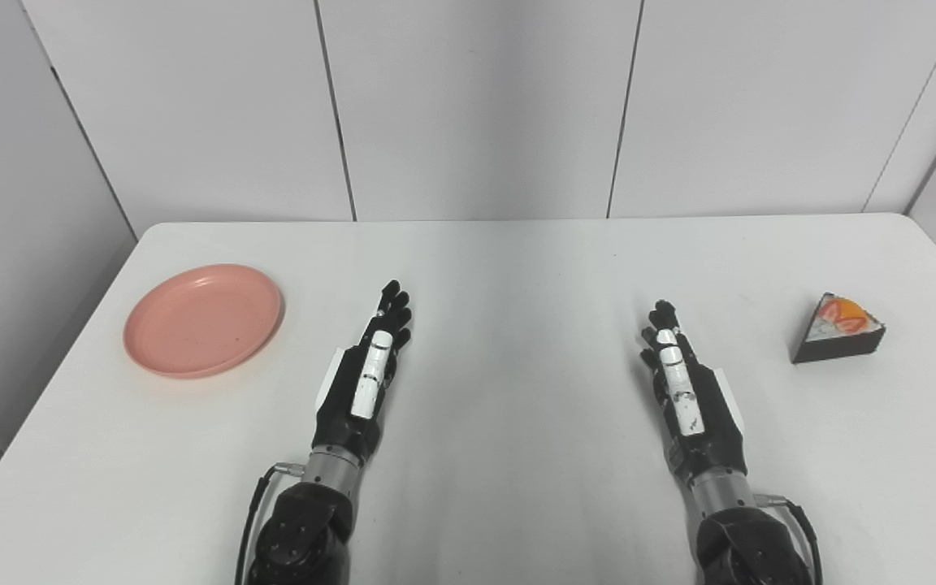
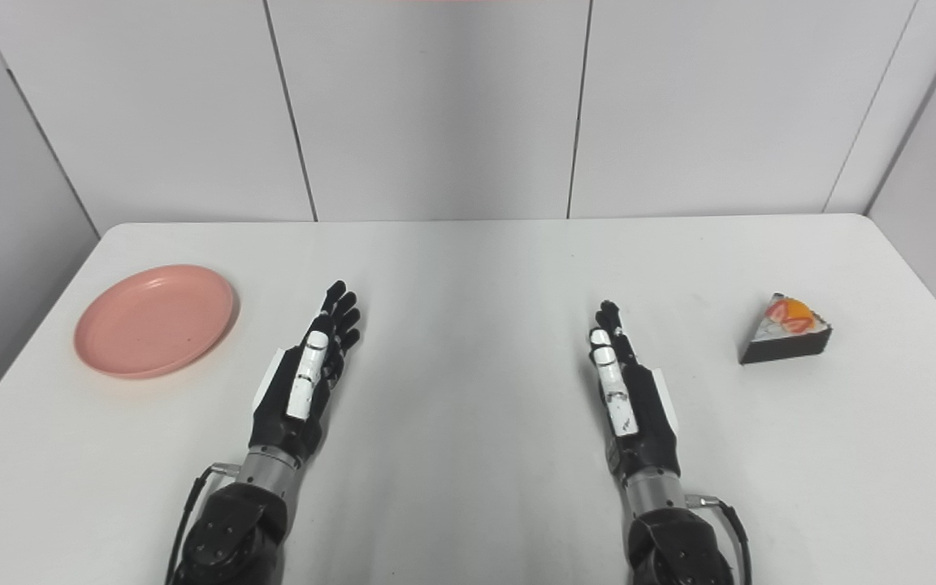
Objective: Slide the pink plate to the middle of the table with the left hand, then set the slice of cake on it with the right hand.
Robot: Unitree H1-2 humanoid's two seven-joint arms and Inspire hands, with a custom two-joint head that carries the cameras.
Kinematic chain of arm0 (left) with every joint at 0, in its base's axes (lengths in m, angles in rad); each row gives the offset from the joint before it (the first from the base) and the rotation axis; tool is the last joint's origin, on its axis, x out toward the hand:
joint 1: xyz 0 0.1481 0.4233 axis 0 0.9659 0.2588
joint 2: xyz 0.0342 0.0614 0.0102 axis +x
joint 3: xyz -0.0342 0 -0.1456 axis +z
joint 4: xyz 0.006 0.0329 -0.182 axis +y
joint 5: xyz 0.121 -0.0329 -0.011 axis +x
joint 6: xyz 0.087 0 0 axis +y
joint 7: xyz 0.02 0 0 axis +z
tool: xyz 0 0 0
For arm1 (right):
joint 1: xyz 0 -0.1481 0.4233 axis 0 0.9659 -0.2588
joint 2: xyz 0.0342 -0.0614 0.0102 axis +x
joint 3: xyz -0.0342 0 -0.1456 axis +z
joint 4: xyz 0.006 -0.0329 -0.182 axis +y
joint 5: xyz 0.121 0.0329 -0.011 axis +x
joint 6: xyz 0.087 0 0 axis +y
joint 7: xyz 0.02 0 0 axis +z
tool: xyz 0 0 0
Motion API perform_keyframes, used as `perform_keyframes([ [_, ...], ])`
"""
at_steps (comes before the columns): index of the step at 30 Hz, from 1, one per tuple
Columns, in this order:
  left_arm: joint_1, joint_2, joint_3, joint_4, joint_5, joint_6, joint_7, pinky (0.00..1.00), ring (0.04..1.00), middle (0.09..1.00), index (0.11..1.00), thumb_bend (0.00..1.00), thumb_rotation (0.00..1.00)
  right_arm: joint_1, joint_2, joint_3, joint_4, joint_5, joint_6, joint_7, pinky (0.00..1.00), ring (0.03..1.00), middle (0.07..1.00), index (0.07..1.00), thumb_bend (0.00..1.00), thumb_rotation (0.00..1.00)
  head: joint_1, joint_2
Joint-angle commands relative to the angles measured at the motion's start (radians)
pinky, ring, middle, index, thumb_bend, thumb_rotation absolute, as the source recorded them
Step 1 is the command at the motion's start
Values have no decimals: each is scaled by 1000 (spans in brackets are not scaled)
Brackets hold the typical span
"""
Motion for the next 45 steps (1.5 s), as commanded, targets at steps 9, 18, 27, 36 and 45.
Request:
perform_keyframes([
  [9,62,-100,4,-28,8,20,90,1000,1000,1000,1000,498,1000,31,6,11,-19,-5,-51,4,1000,1000,1000,977,568,833,-8,3],
  [18,68,-57,3,-11,8,9,66,1000,1000,1000,1000,506,1000,34,-6,29,-14,-33,-47,-1,1000,1000,1000,994,521,885,33,-11],
  [27,-29,-41,56,25,12,-29,125,1000,1000,1000,1000,573,1000,49,-54,22,-18,1,-35,39,1000,1000,1000,1000,514,925,188,-65],
  [36,-118,45,136,-18,-41,1,129,1000,1000,1000,1000,659,1000,58,-90,23,-22,29,-30,71,1000,1000,1000,1000,522,956,249,-85],
  [45,-158,76,223,-31,-73,-14,175,955,922,931,940,677,1000,56,-97,22,-25,43,-29,88,1000,1000,1000,1000,500,972,276,-105],
])
